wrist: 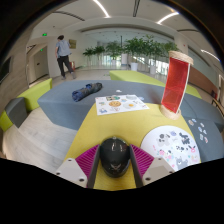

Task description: Arrange mouse

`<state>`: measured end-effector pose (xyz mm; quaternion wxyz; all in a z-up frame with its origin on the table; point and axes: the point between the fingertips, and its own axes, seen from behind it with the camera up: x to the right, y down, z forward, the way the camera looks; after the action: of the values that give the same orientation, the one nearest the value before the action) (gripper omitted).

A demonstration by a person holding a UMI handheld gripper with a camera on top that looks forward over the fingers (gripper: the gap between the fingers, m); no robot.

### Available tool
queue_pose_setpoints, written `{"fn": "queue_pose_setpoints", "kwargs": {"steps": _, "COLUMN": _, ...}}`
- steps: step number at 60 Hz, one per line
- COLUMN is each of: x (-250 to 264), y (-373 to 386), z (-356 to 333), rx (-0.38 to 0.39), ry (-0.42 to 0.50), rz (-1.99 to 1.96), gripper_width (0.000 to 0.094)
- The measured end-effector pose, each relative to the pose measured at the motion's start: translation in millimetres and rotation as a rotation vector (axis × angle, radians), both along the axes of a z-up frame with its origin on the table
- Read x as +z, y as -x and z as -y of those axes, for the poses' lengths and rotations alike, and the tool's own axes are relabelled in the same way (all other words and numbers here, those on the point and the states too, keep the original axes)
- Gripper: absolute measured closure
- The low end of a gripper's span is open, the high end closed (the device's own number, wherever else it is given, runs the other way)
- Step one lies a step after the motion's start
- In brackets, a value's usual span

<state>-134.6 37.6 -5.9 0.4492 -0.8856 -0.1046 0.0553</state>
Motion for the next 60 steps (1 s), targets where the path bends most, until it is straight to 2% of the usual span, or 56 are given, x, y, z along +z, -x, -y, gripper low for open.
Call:
{"fn": "queue_pose_setpoints", "kwargs": {"steps": 7, "x": -1.7, "y": 0.1, "z": -0.7, "rx": 0.017, "ry": 0.001, "rz": 0.010, "gripper_width": 0.0442}}
{"fn": "queue_pose_setpoints", "kwargs": {"steps": 13, "x": 11.5, "y": -0.7, "z": 0.4, "rx": 0.001, "ry": -0.004, "rz": -0.049, "gripper_width": 0.0493}}
{"fn": "queue_pose_setpoints", "kwargs": {"steps": 21, "x": 102.4, "y": -39.2, "z": -23.5, "rx": -0.043, "ry": -0.172, "rz": -0.058, "gripper_width": 0.0492}}
{"fn": "queue_pose_setpoints", "kwargs": {"steps": 24, "x": 130.0, "y": -73.6, "z": -32.5, "rx": -0.099, "ry": -0.226, "rz": -0.052, "gripper_width": 0.0492}}
{"fn": "queue_pose_setpoints", "kwargs": {"steps": 28, "x": 134.0, "y": -128.5, "z": -38.1, "rx": -0.203, "ry": -0.239, "rz": -0.028, "gripper_width": 0.0495}}
{"fn": "queue_pose_setpoints", "kwargs": {"steps": 31, "x": 116.2, "y": -161.7, "z": -41.3, "rx": -0.273, "ry": -0.194, "rz": -0.026, "gripper_width": 0.0494}}
{"fn": "queue_pose_setpoints", "kwargs": {"steps": 36, "x": 59.9, "y": -190.5, "z": -32.2, "rx": -0.315, "ry": -0.084, "rz": -0.046, "gripper_width": 0.0496}}
{"fn": "queue_pose_setpoints", "kwargs": {"steps": 47, "x": 1.8, "y": -174.7, "z": -18.7, "rx": -0.219, "ry": 0.058, "rz": 0.013, "gripper_width": 0.0496}}
{"fn": "queue_pose_setpoints", "kwargs": {"steps": 50, "x": 1.6, "y": -174.7, "z": -21.0, "rx": -0.207, "ry": 0.026, "rz": 0.029, "gripper_width": 0.0492}}
{"fn": "queue_pose_setpoints", "kwargs": {"steps": 53, "x": 1.8, "y": -173.6, "z": -19.7, "rx": -0.206, "ry": 0.043, "rz": 0.036, "gripper_width": 0.0486}}
{"fn": "queue_pose_setpoints", "kwargs": {"steps": 60, "x": 2.7, "y": -172.8, "z": -18.8, "rx": -0.209, "ry": 0.049, "rz": 0.009, "gripper_width": 0.0365}}
